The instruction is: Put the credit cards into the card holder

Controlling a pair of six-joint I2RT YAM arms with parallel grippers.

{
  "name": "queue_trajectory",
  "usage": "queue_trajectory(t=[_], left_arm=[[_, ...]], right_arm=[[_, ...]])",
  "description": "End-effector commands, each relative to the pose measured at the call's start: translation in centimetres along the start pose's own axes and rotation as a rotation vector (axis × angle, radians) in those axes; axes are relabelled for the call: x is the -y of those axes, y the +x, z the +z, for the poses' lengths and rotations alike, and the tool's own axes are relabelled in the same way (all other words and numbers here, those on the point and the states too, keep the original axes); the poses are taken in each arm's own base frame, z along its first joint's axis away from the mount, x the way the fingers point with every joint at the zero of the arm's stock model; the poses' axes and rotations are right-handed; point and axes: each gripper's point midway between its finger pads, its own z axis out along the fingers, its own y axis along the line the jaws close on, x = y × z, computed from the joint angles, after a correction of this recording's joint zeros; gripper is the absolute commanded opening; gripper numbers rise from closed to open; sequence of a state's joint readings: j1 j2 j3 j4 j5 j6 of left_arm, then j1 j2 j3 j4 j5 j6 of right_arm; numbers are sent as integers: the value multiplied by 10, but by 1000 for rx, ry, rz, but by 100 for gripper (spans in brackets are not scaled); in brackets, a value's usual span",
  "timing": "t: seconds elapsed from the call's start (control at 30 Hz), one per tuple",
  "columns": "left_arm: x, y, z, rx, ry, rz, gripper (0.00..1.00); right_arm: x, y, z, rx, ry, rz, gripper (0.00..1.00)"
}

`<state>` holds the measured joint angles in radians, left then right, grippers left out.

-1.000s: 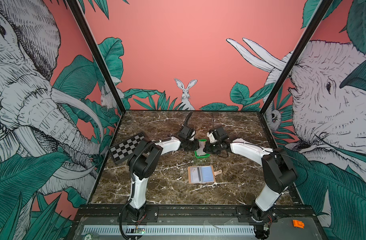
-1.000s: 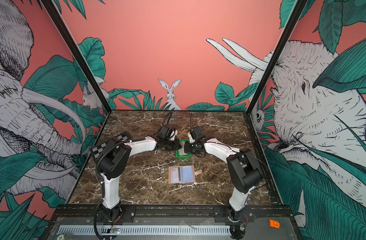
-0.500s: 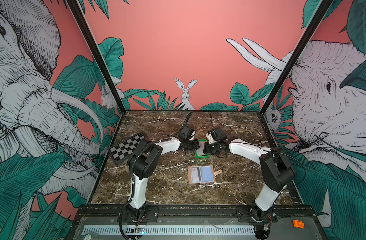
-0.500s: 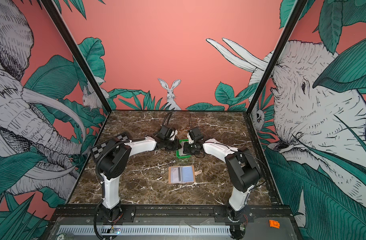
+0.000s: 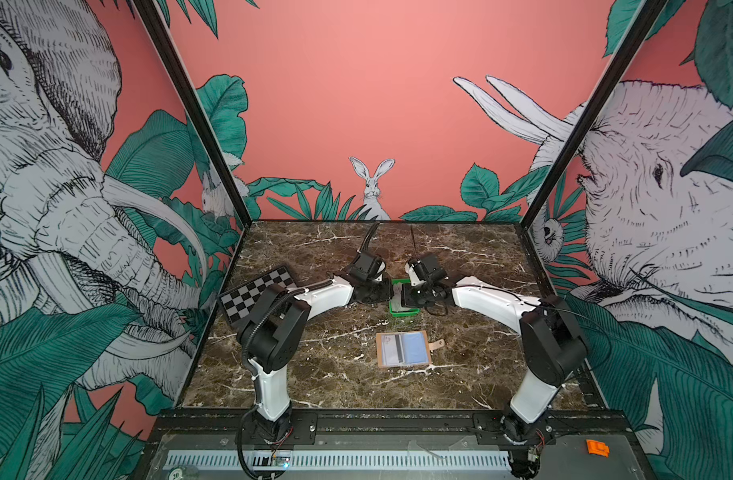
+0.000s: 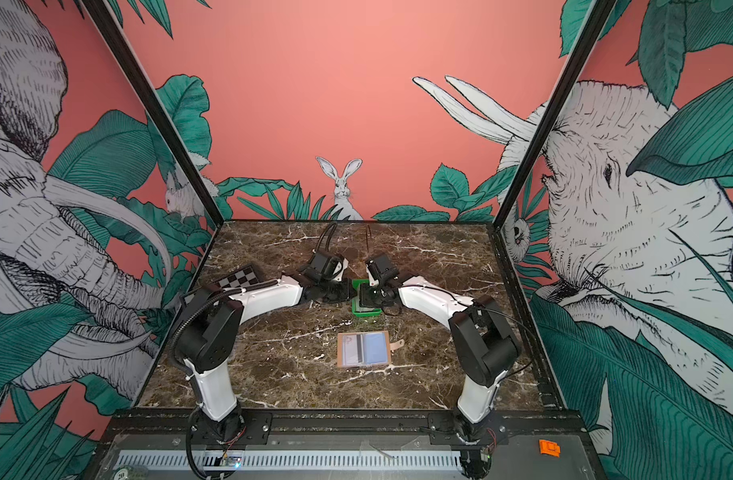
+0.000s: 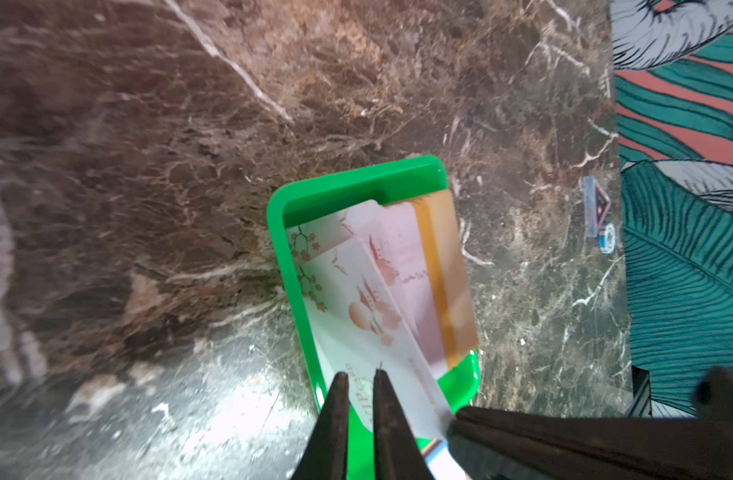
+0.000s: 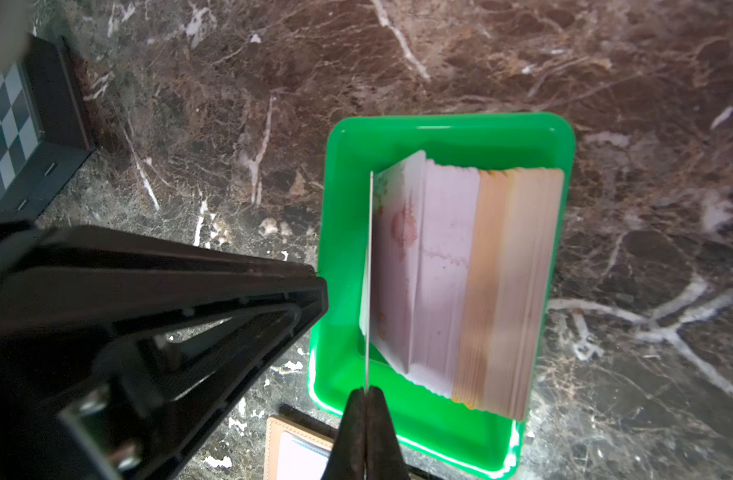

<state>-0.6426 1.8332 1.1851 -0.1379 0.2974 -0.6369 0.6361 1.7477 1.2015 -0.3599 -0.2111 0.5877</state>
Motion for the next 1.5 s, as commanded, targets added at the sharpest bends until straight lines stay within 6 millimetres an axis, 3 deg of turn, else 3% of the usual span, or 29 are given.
queue_trajectory(t=[0.0, 0.37, 0.77, 1.23, 1.43, 1.47], left_arm=[[-3, 1, -17, 15, -20, -8, 16], [-5, 5, -25, 30, 1, -43, 16], [-9, 6, -27, 37, 15, -65, 16], [-12, 11, -27, 36, 27, -86, 15], [-4, 15, -35, 41, 77, -77, 15], [-2, 16, -37, 47, 95, -78, 15]], right_arm=[[1, -2, 2, 5, 43, -32, 0], [-6, 3, 12, -14, 42, -56, 3], [-11, 1, 22, -16, 30, -58, 16], [-15, -5, 31, -18, 25, -51, 16], [-6, 2, 38, -46, 59, -47, 15], [-11, -6, 35, -30, 53, -46, 13]])
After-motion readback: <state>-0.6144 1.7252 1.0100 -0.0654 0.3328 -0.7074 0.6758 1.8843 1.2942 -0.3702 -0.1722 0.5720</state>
